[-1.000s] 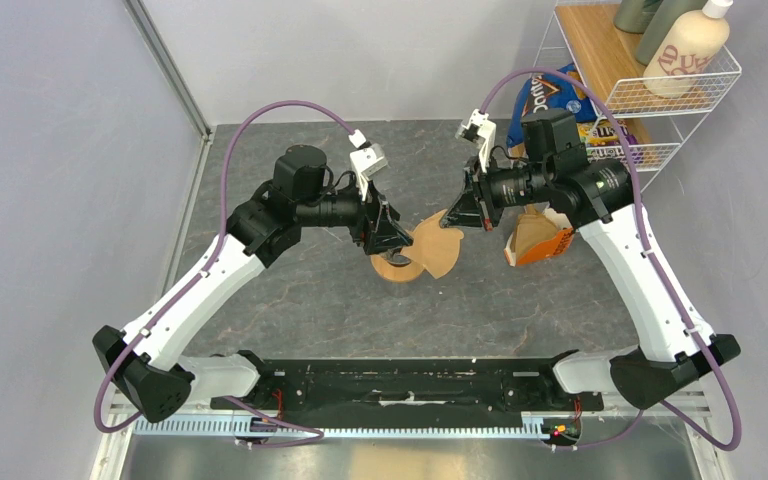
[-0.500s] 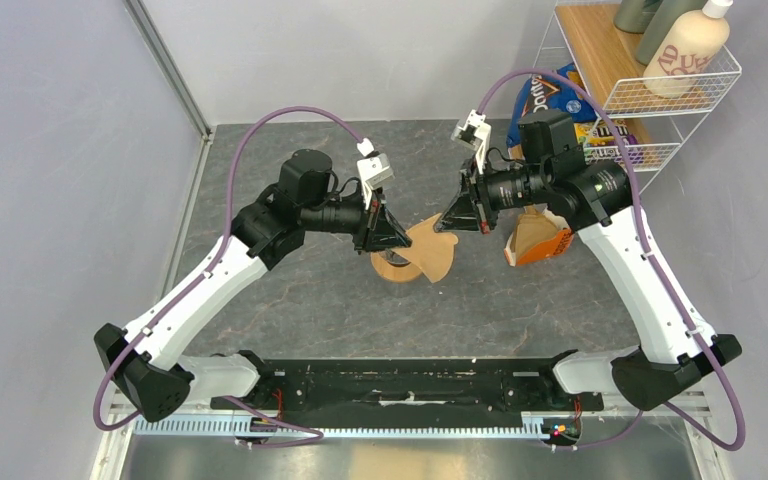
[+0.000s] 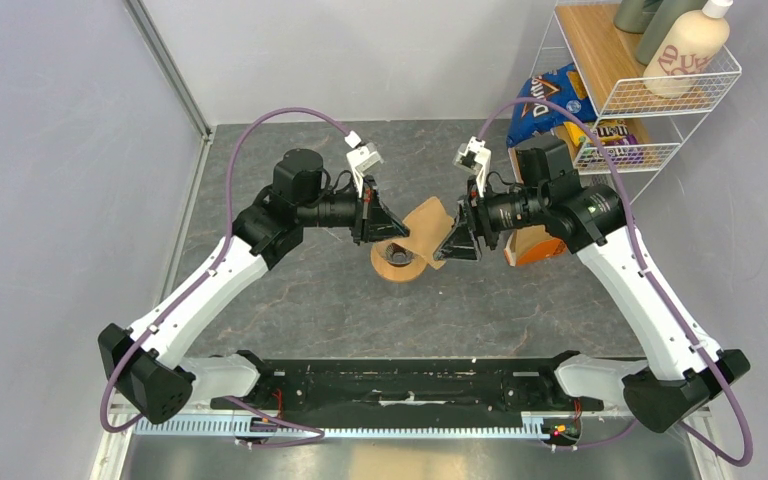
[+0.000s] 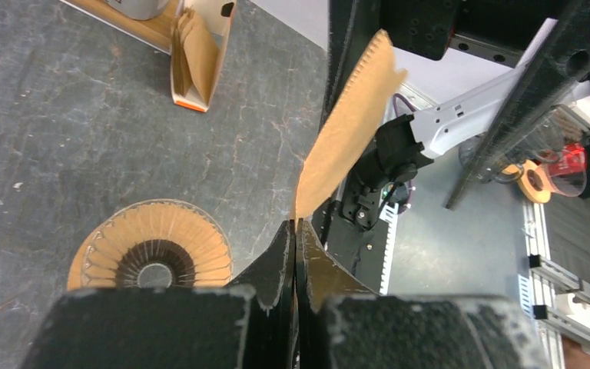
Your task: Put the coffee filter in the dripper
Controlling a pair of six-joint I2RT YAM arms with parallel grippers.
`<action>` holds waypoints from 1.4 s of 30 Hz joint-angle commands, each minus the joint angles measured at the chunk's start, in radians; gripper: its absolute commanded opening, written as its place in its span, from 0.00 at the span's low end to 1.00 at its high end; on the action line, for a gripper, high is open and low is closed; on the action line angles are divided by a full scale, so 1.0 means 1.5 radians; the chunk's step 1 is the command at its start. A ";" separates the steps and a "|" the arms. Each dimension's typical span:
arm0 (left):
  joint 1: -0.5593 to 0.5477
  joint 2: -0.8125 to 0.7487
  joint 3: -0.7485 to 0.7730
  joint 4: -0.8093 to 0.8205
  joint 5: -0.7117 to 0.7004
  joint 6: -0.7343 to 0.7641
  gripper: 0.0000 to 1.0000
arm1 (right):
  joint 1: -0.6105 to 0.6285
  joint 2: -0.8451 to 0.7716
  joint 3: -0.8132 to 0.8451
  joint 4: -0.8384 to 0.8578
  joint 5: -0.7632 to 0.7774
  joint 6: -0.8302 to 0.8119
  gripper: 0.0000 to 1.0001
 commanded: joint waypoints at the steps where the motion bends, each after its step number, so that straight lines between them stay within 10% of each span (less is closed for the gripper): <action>1: -0.002 -0.025 -0.018 0.069 0.078 -0.041 0.02 | 0.002 -0.016 -0.007 0.055 -0.005 -0.006 0.54; 8: -0.005 -0.041 -0.032 0.106 0.228 -0.044 0.02 | 0.001 -0.001 -0.017 0.084 -0.046 -0.010 0.00; 18: -0.017 -0.065 -0.045 0.090 0.293 -0.044 0.03 | 0.001 -0.005 -0.027 0.110 -0.113 -0.014 0.00; 26: -0.016 -0.071 -0.007 -0.019 0.164 0.028 0.59 | 0.001 -0.016 -0.031 0.084 -0.111 -0.016 0.00; 42: -0.015 -0.042 0.009 0.026 0.129 0.008 0.47 | 0.026 -0.019 -0.039 0.072 -0.112 -0.016 0.00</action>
